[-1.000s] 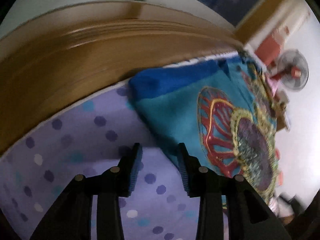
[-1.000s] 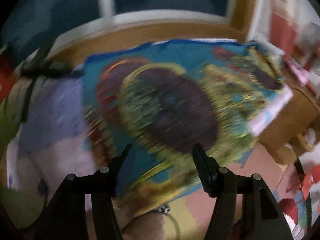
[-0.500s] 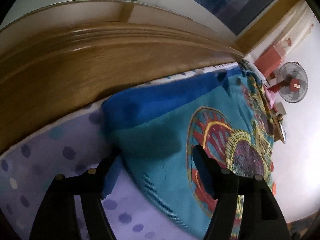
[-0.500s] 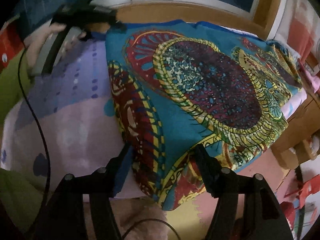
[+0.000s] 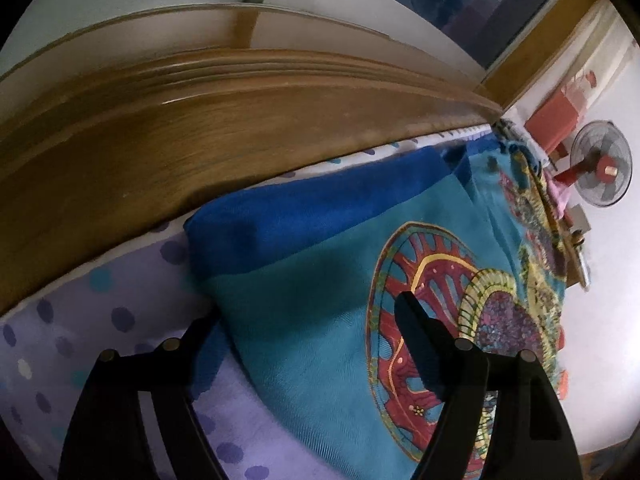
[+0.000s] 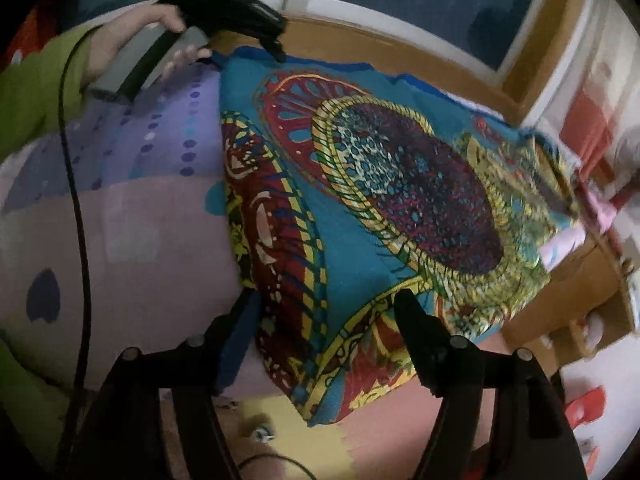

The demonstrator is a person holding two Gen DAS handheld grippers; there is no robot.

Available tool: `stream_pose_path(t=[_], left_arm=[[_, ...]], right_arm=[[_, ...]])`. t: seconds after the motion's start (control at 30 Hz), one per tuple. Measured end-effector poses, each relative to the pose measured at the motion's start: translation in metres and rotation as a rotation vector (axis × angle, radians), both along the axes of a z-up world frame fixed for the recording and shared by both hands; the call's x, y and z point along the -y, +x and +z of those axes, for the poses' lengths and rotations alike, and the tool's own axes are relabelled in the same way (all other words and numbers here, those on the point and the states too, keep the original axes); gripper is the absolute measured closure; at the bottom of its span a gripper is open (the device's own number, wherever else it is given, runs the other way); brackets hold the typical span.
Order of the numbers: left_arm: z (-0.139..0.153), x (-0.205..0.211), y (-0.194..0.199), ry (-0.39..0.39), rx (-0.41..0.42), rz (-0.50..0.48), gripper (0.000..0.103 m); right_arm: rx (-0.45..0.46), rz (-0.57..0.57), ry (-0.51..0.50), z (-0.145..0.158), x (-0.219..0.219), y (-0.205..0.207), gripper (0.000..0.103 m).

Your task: Fold clothes

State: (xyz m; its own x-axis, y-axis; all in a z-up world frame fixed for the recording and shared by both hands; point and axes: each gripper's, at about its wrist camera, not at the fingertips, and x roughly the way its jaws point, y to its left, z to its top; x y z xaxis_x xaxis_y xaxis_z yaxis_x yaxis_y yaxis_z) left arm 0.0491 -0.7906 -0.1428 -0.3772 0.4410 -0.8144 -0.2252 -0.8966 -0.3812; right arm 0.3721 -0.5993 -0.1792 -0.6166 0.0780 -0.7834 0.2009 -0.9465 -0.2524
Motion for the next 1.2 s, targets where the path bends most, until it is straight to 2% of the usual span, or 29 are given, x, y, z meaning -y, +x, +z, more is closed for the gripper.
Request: stream_pose_path(t=[0.1,0.27,0.4,0.47,0.63,0.8,0.83,0.87,0.93,0.97,1.0,1.07,1.13,1.2], left_arm=[[0.001,0.0,0.001,0.002,-0.002,0.019,0.026],[0.001,0.014,0.004,0.083,0.039,0.08,0.026],[0.002,0.025,0.013,0.088,0.052,0.156,0.026],[0.001,0.02,0.011,0.056,0.046,0.155,0.026],[0.0,-0.004,0.003,-0.072,-0.003,0.149,0.024],[-0.003,-0.018,0.01,-0.19,-0.061,0.115,0.025],[-0.003,-0.019,0.011,-0.204,-0.066,0.113,0.027],[-0.003,-0.019,0.011,-0.213,-0.069,0.113,0.034],[-0.002,-0.017,0.01,-0.23,-0.075,0.114,0.055],[-0.001,-0.015,0.009,-0.216,-0.073,0.111,0.077],[0.0,-0.01,0.007,-0.176,-0.053,0.109,0.084],[-0.001,-0.006,0.003,-0.139,-0.032,0.101,0.085],[-0.002,-0.005,0.0,-0.121,-0.025,0.083,0.085],[-0.002,-0.007,-0.002,-0.115,-0.036,0.057,0.084]], right_arm=[[0.033,-0.03,-0.071,0.0,-0.01,-0.007,0.034],[0.049,0.004,-0.127,0.019,-0.008,-0.001,0.035],[0.057,0.1,-0.108,0.011,0.006,0.007,0.035],[0.034,0.108,-0.065,0.0,0.009,0.011,0.034],[-0.039,-0.004,-0.017,-0.003,-0.012,0.006,0.032],[-0.084,0.043,0.023,-0.003,-0.011,0.012,0.032],[-0.103,0.06,0.053,-0.003,-0.008,0.014,0.033],[-0.121,0.079,0.082,-0.003,-0.003,0.017,0.033],[-0.16,0.113,0.128,-0.006,0.003,0.02,0.036],[-0.18,0.129,0.151,-0.008,0.006,0.022,0.038],[-0.179,0.135,0.154,-0.008,0.008,0.021,0.043],[-0.17,0.141,0.153,-0.009,0.01,0.019,0.052],[-0.134,0.133,0.126,-0.008,0.011,0.015,0.067],[-0.098,0.117,0.096,-0.006,0.012,0.01,0.076]])
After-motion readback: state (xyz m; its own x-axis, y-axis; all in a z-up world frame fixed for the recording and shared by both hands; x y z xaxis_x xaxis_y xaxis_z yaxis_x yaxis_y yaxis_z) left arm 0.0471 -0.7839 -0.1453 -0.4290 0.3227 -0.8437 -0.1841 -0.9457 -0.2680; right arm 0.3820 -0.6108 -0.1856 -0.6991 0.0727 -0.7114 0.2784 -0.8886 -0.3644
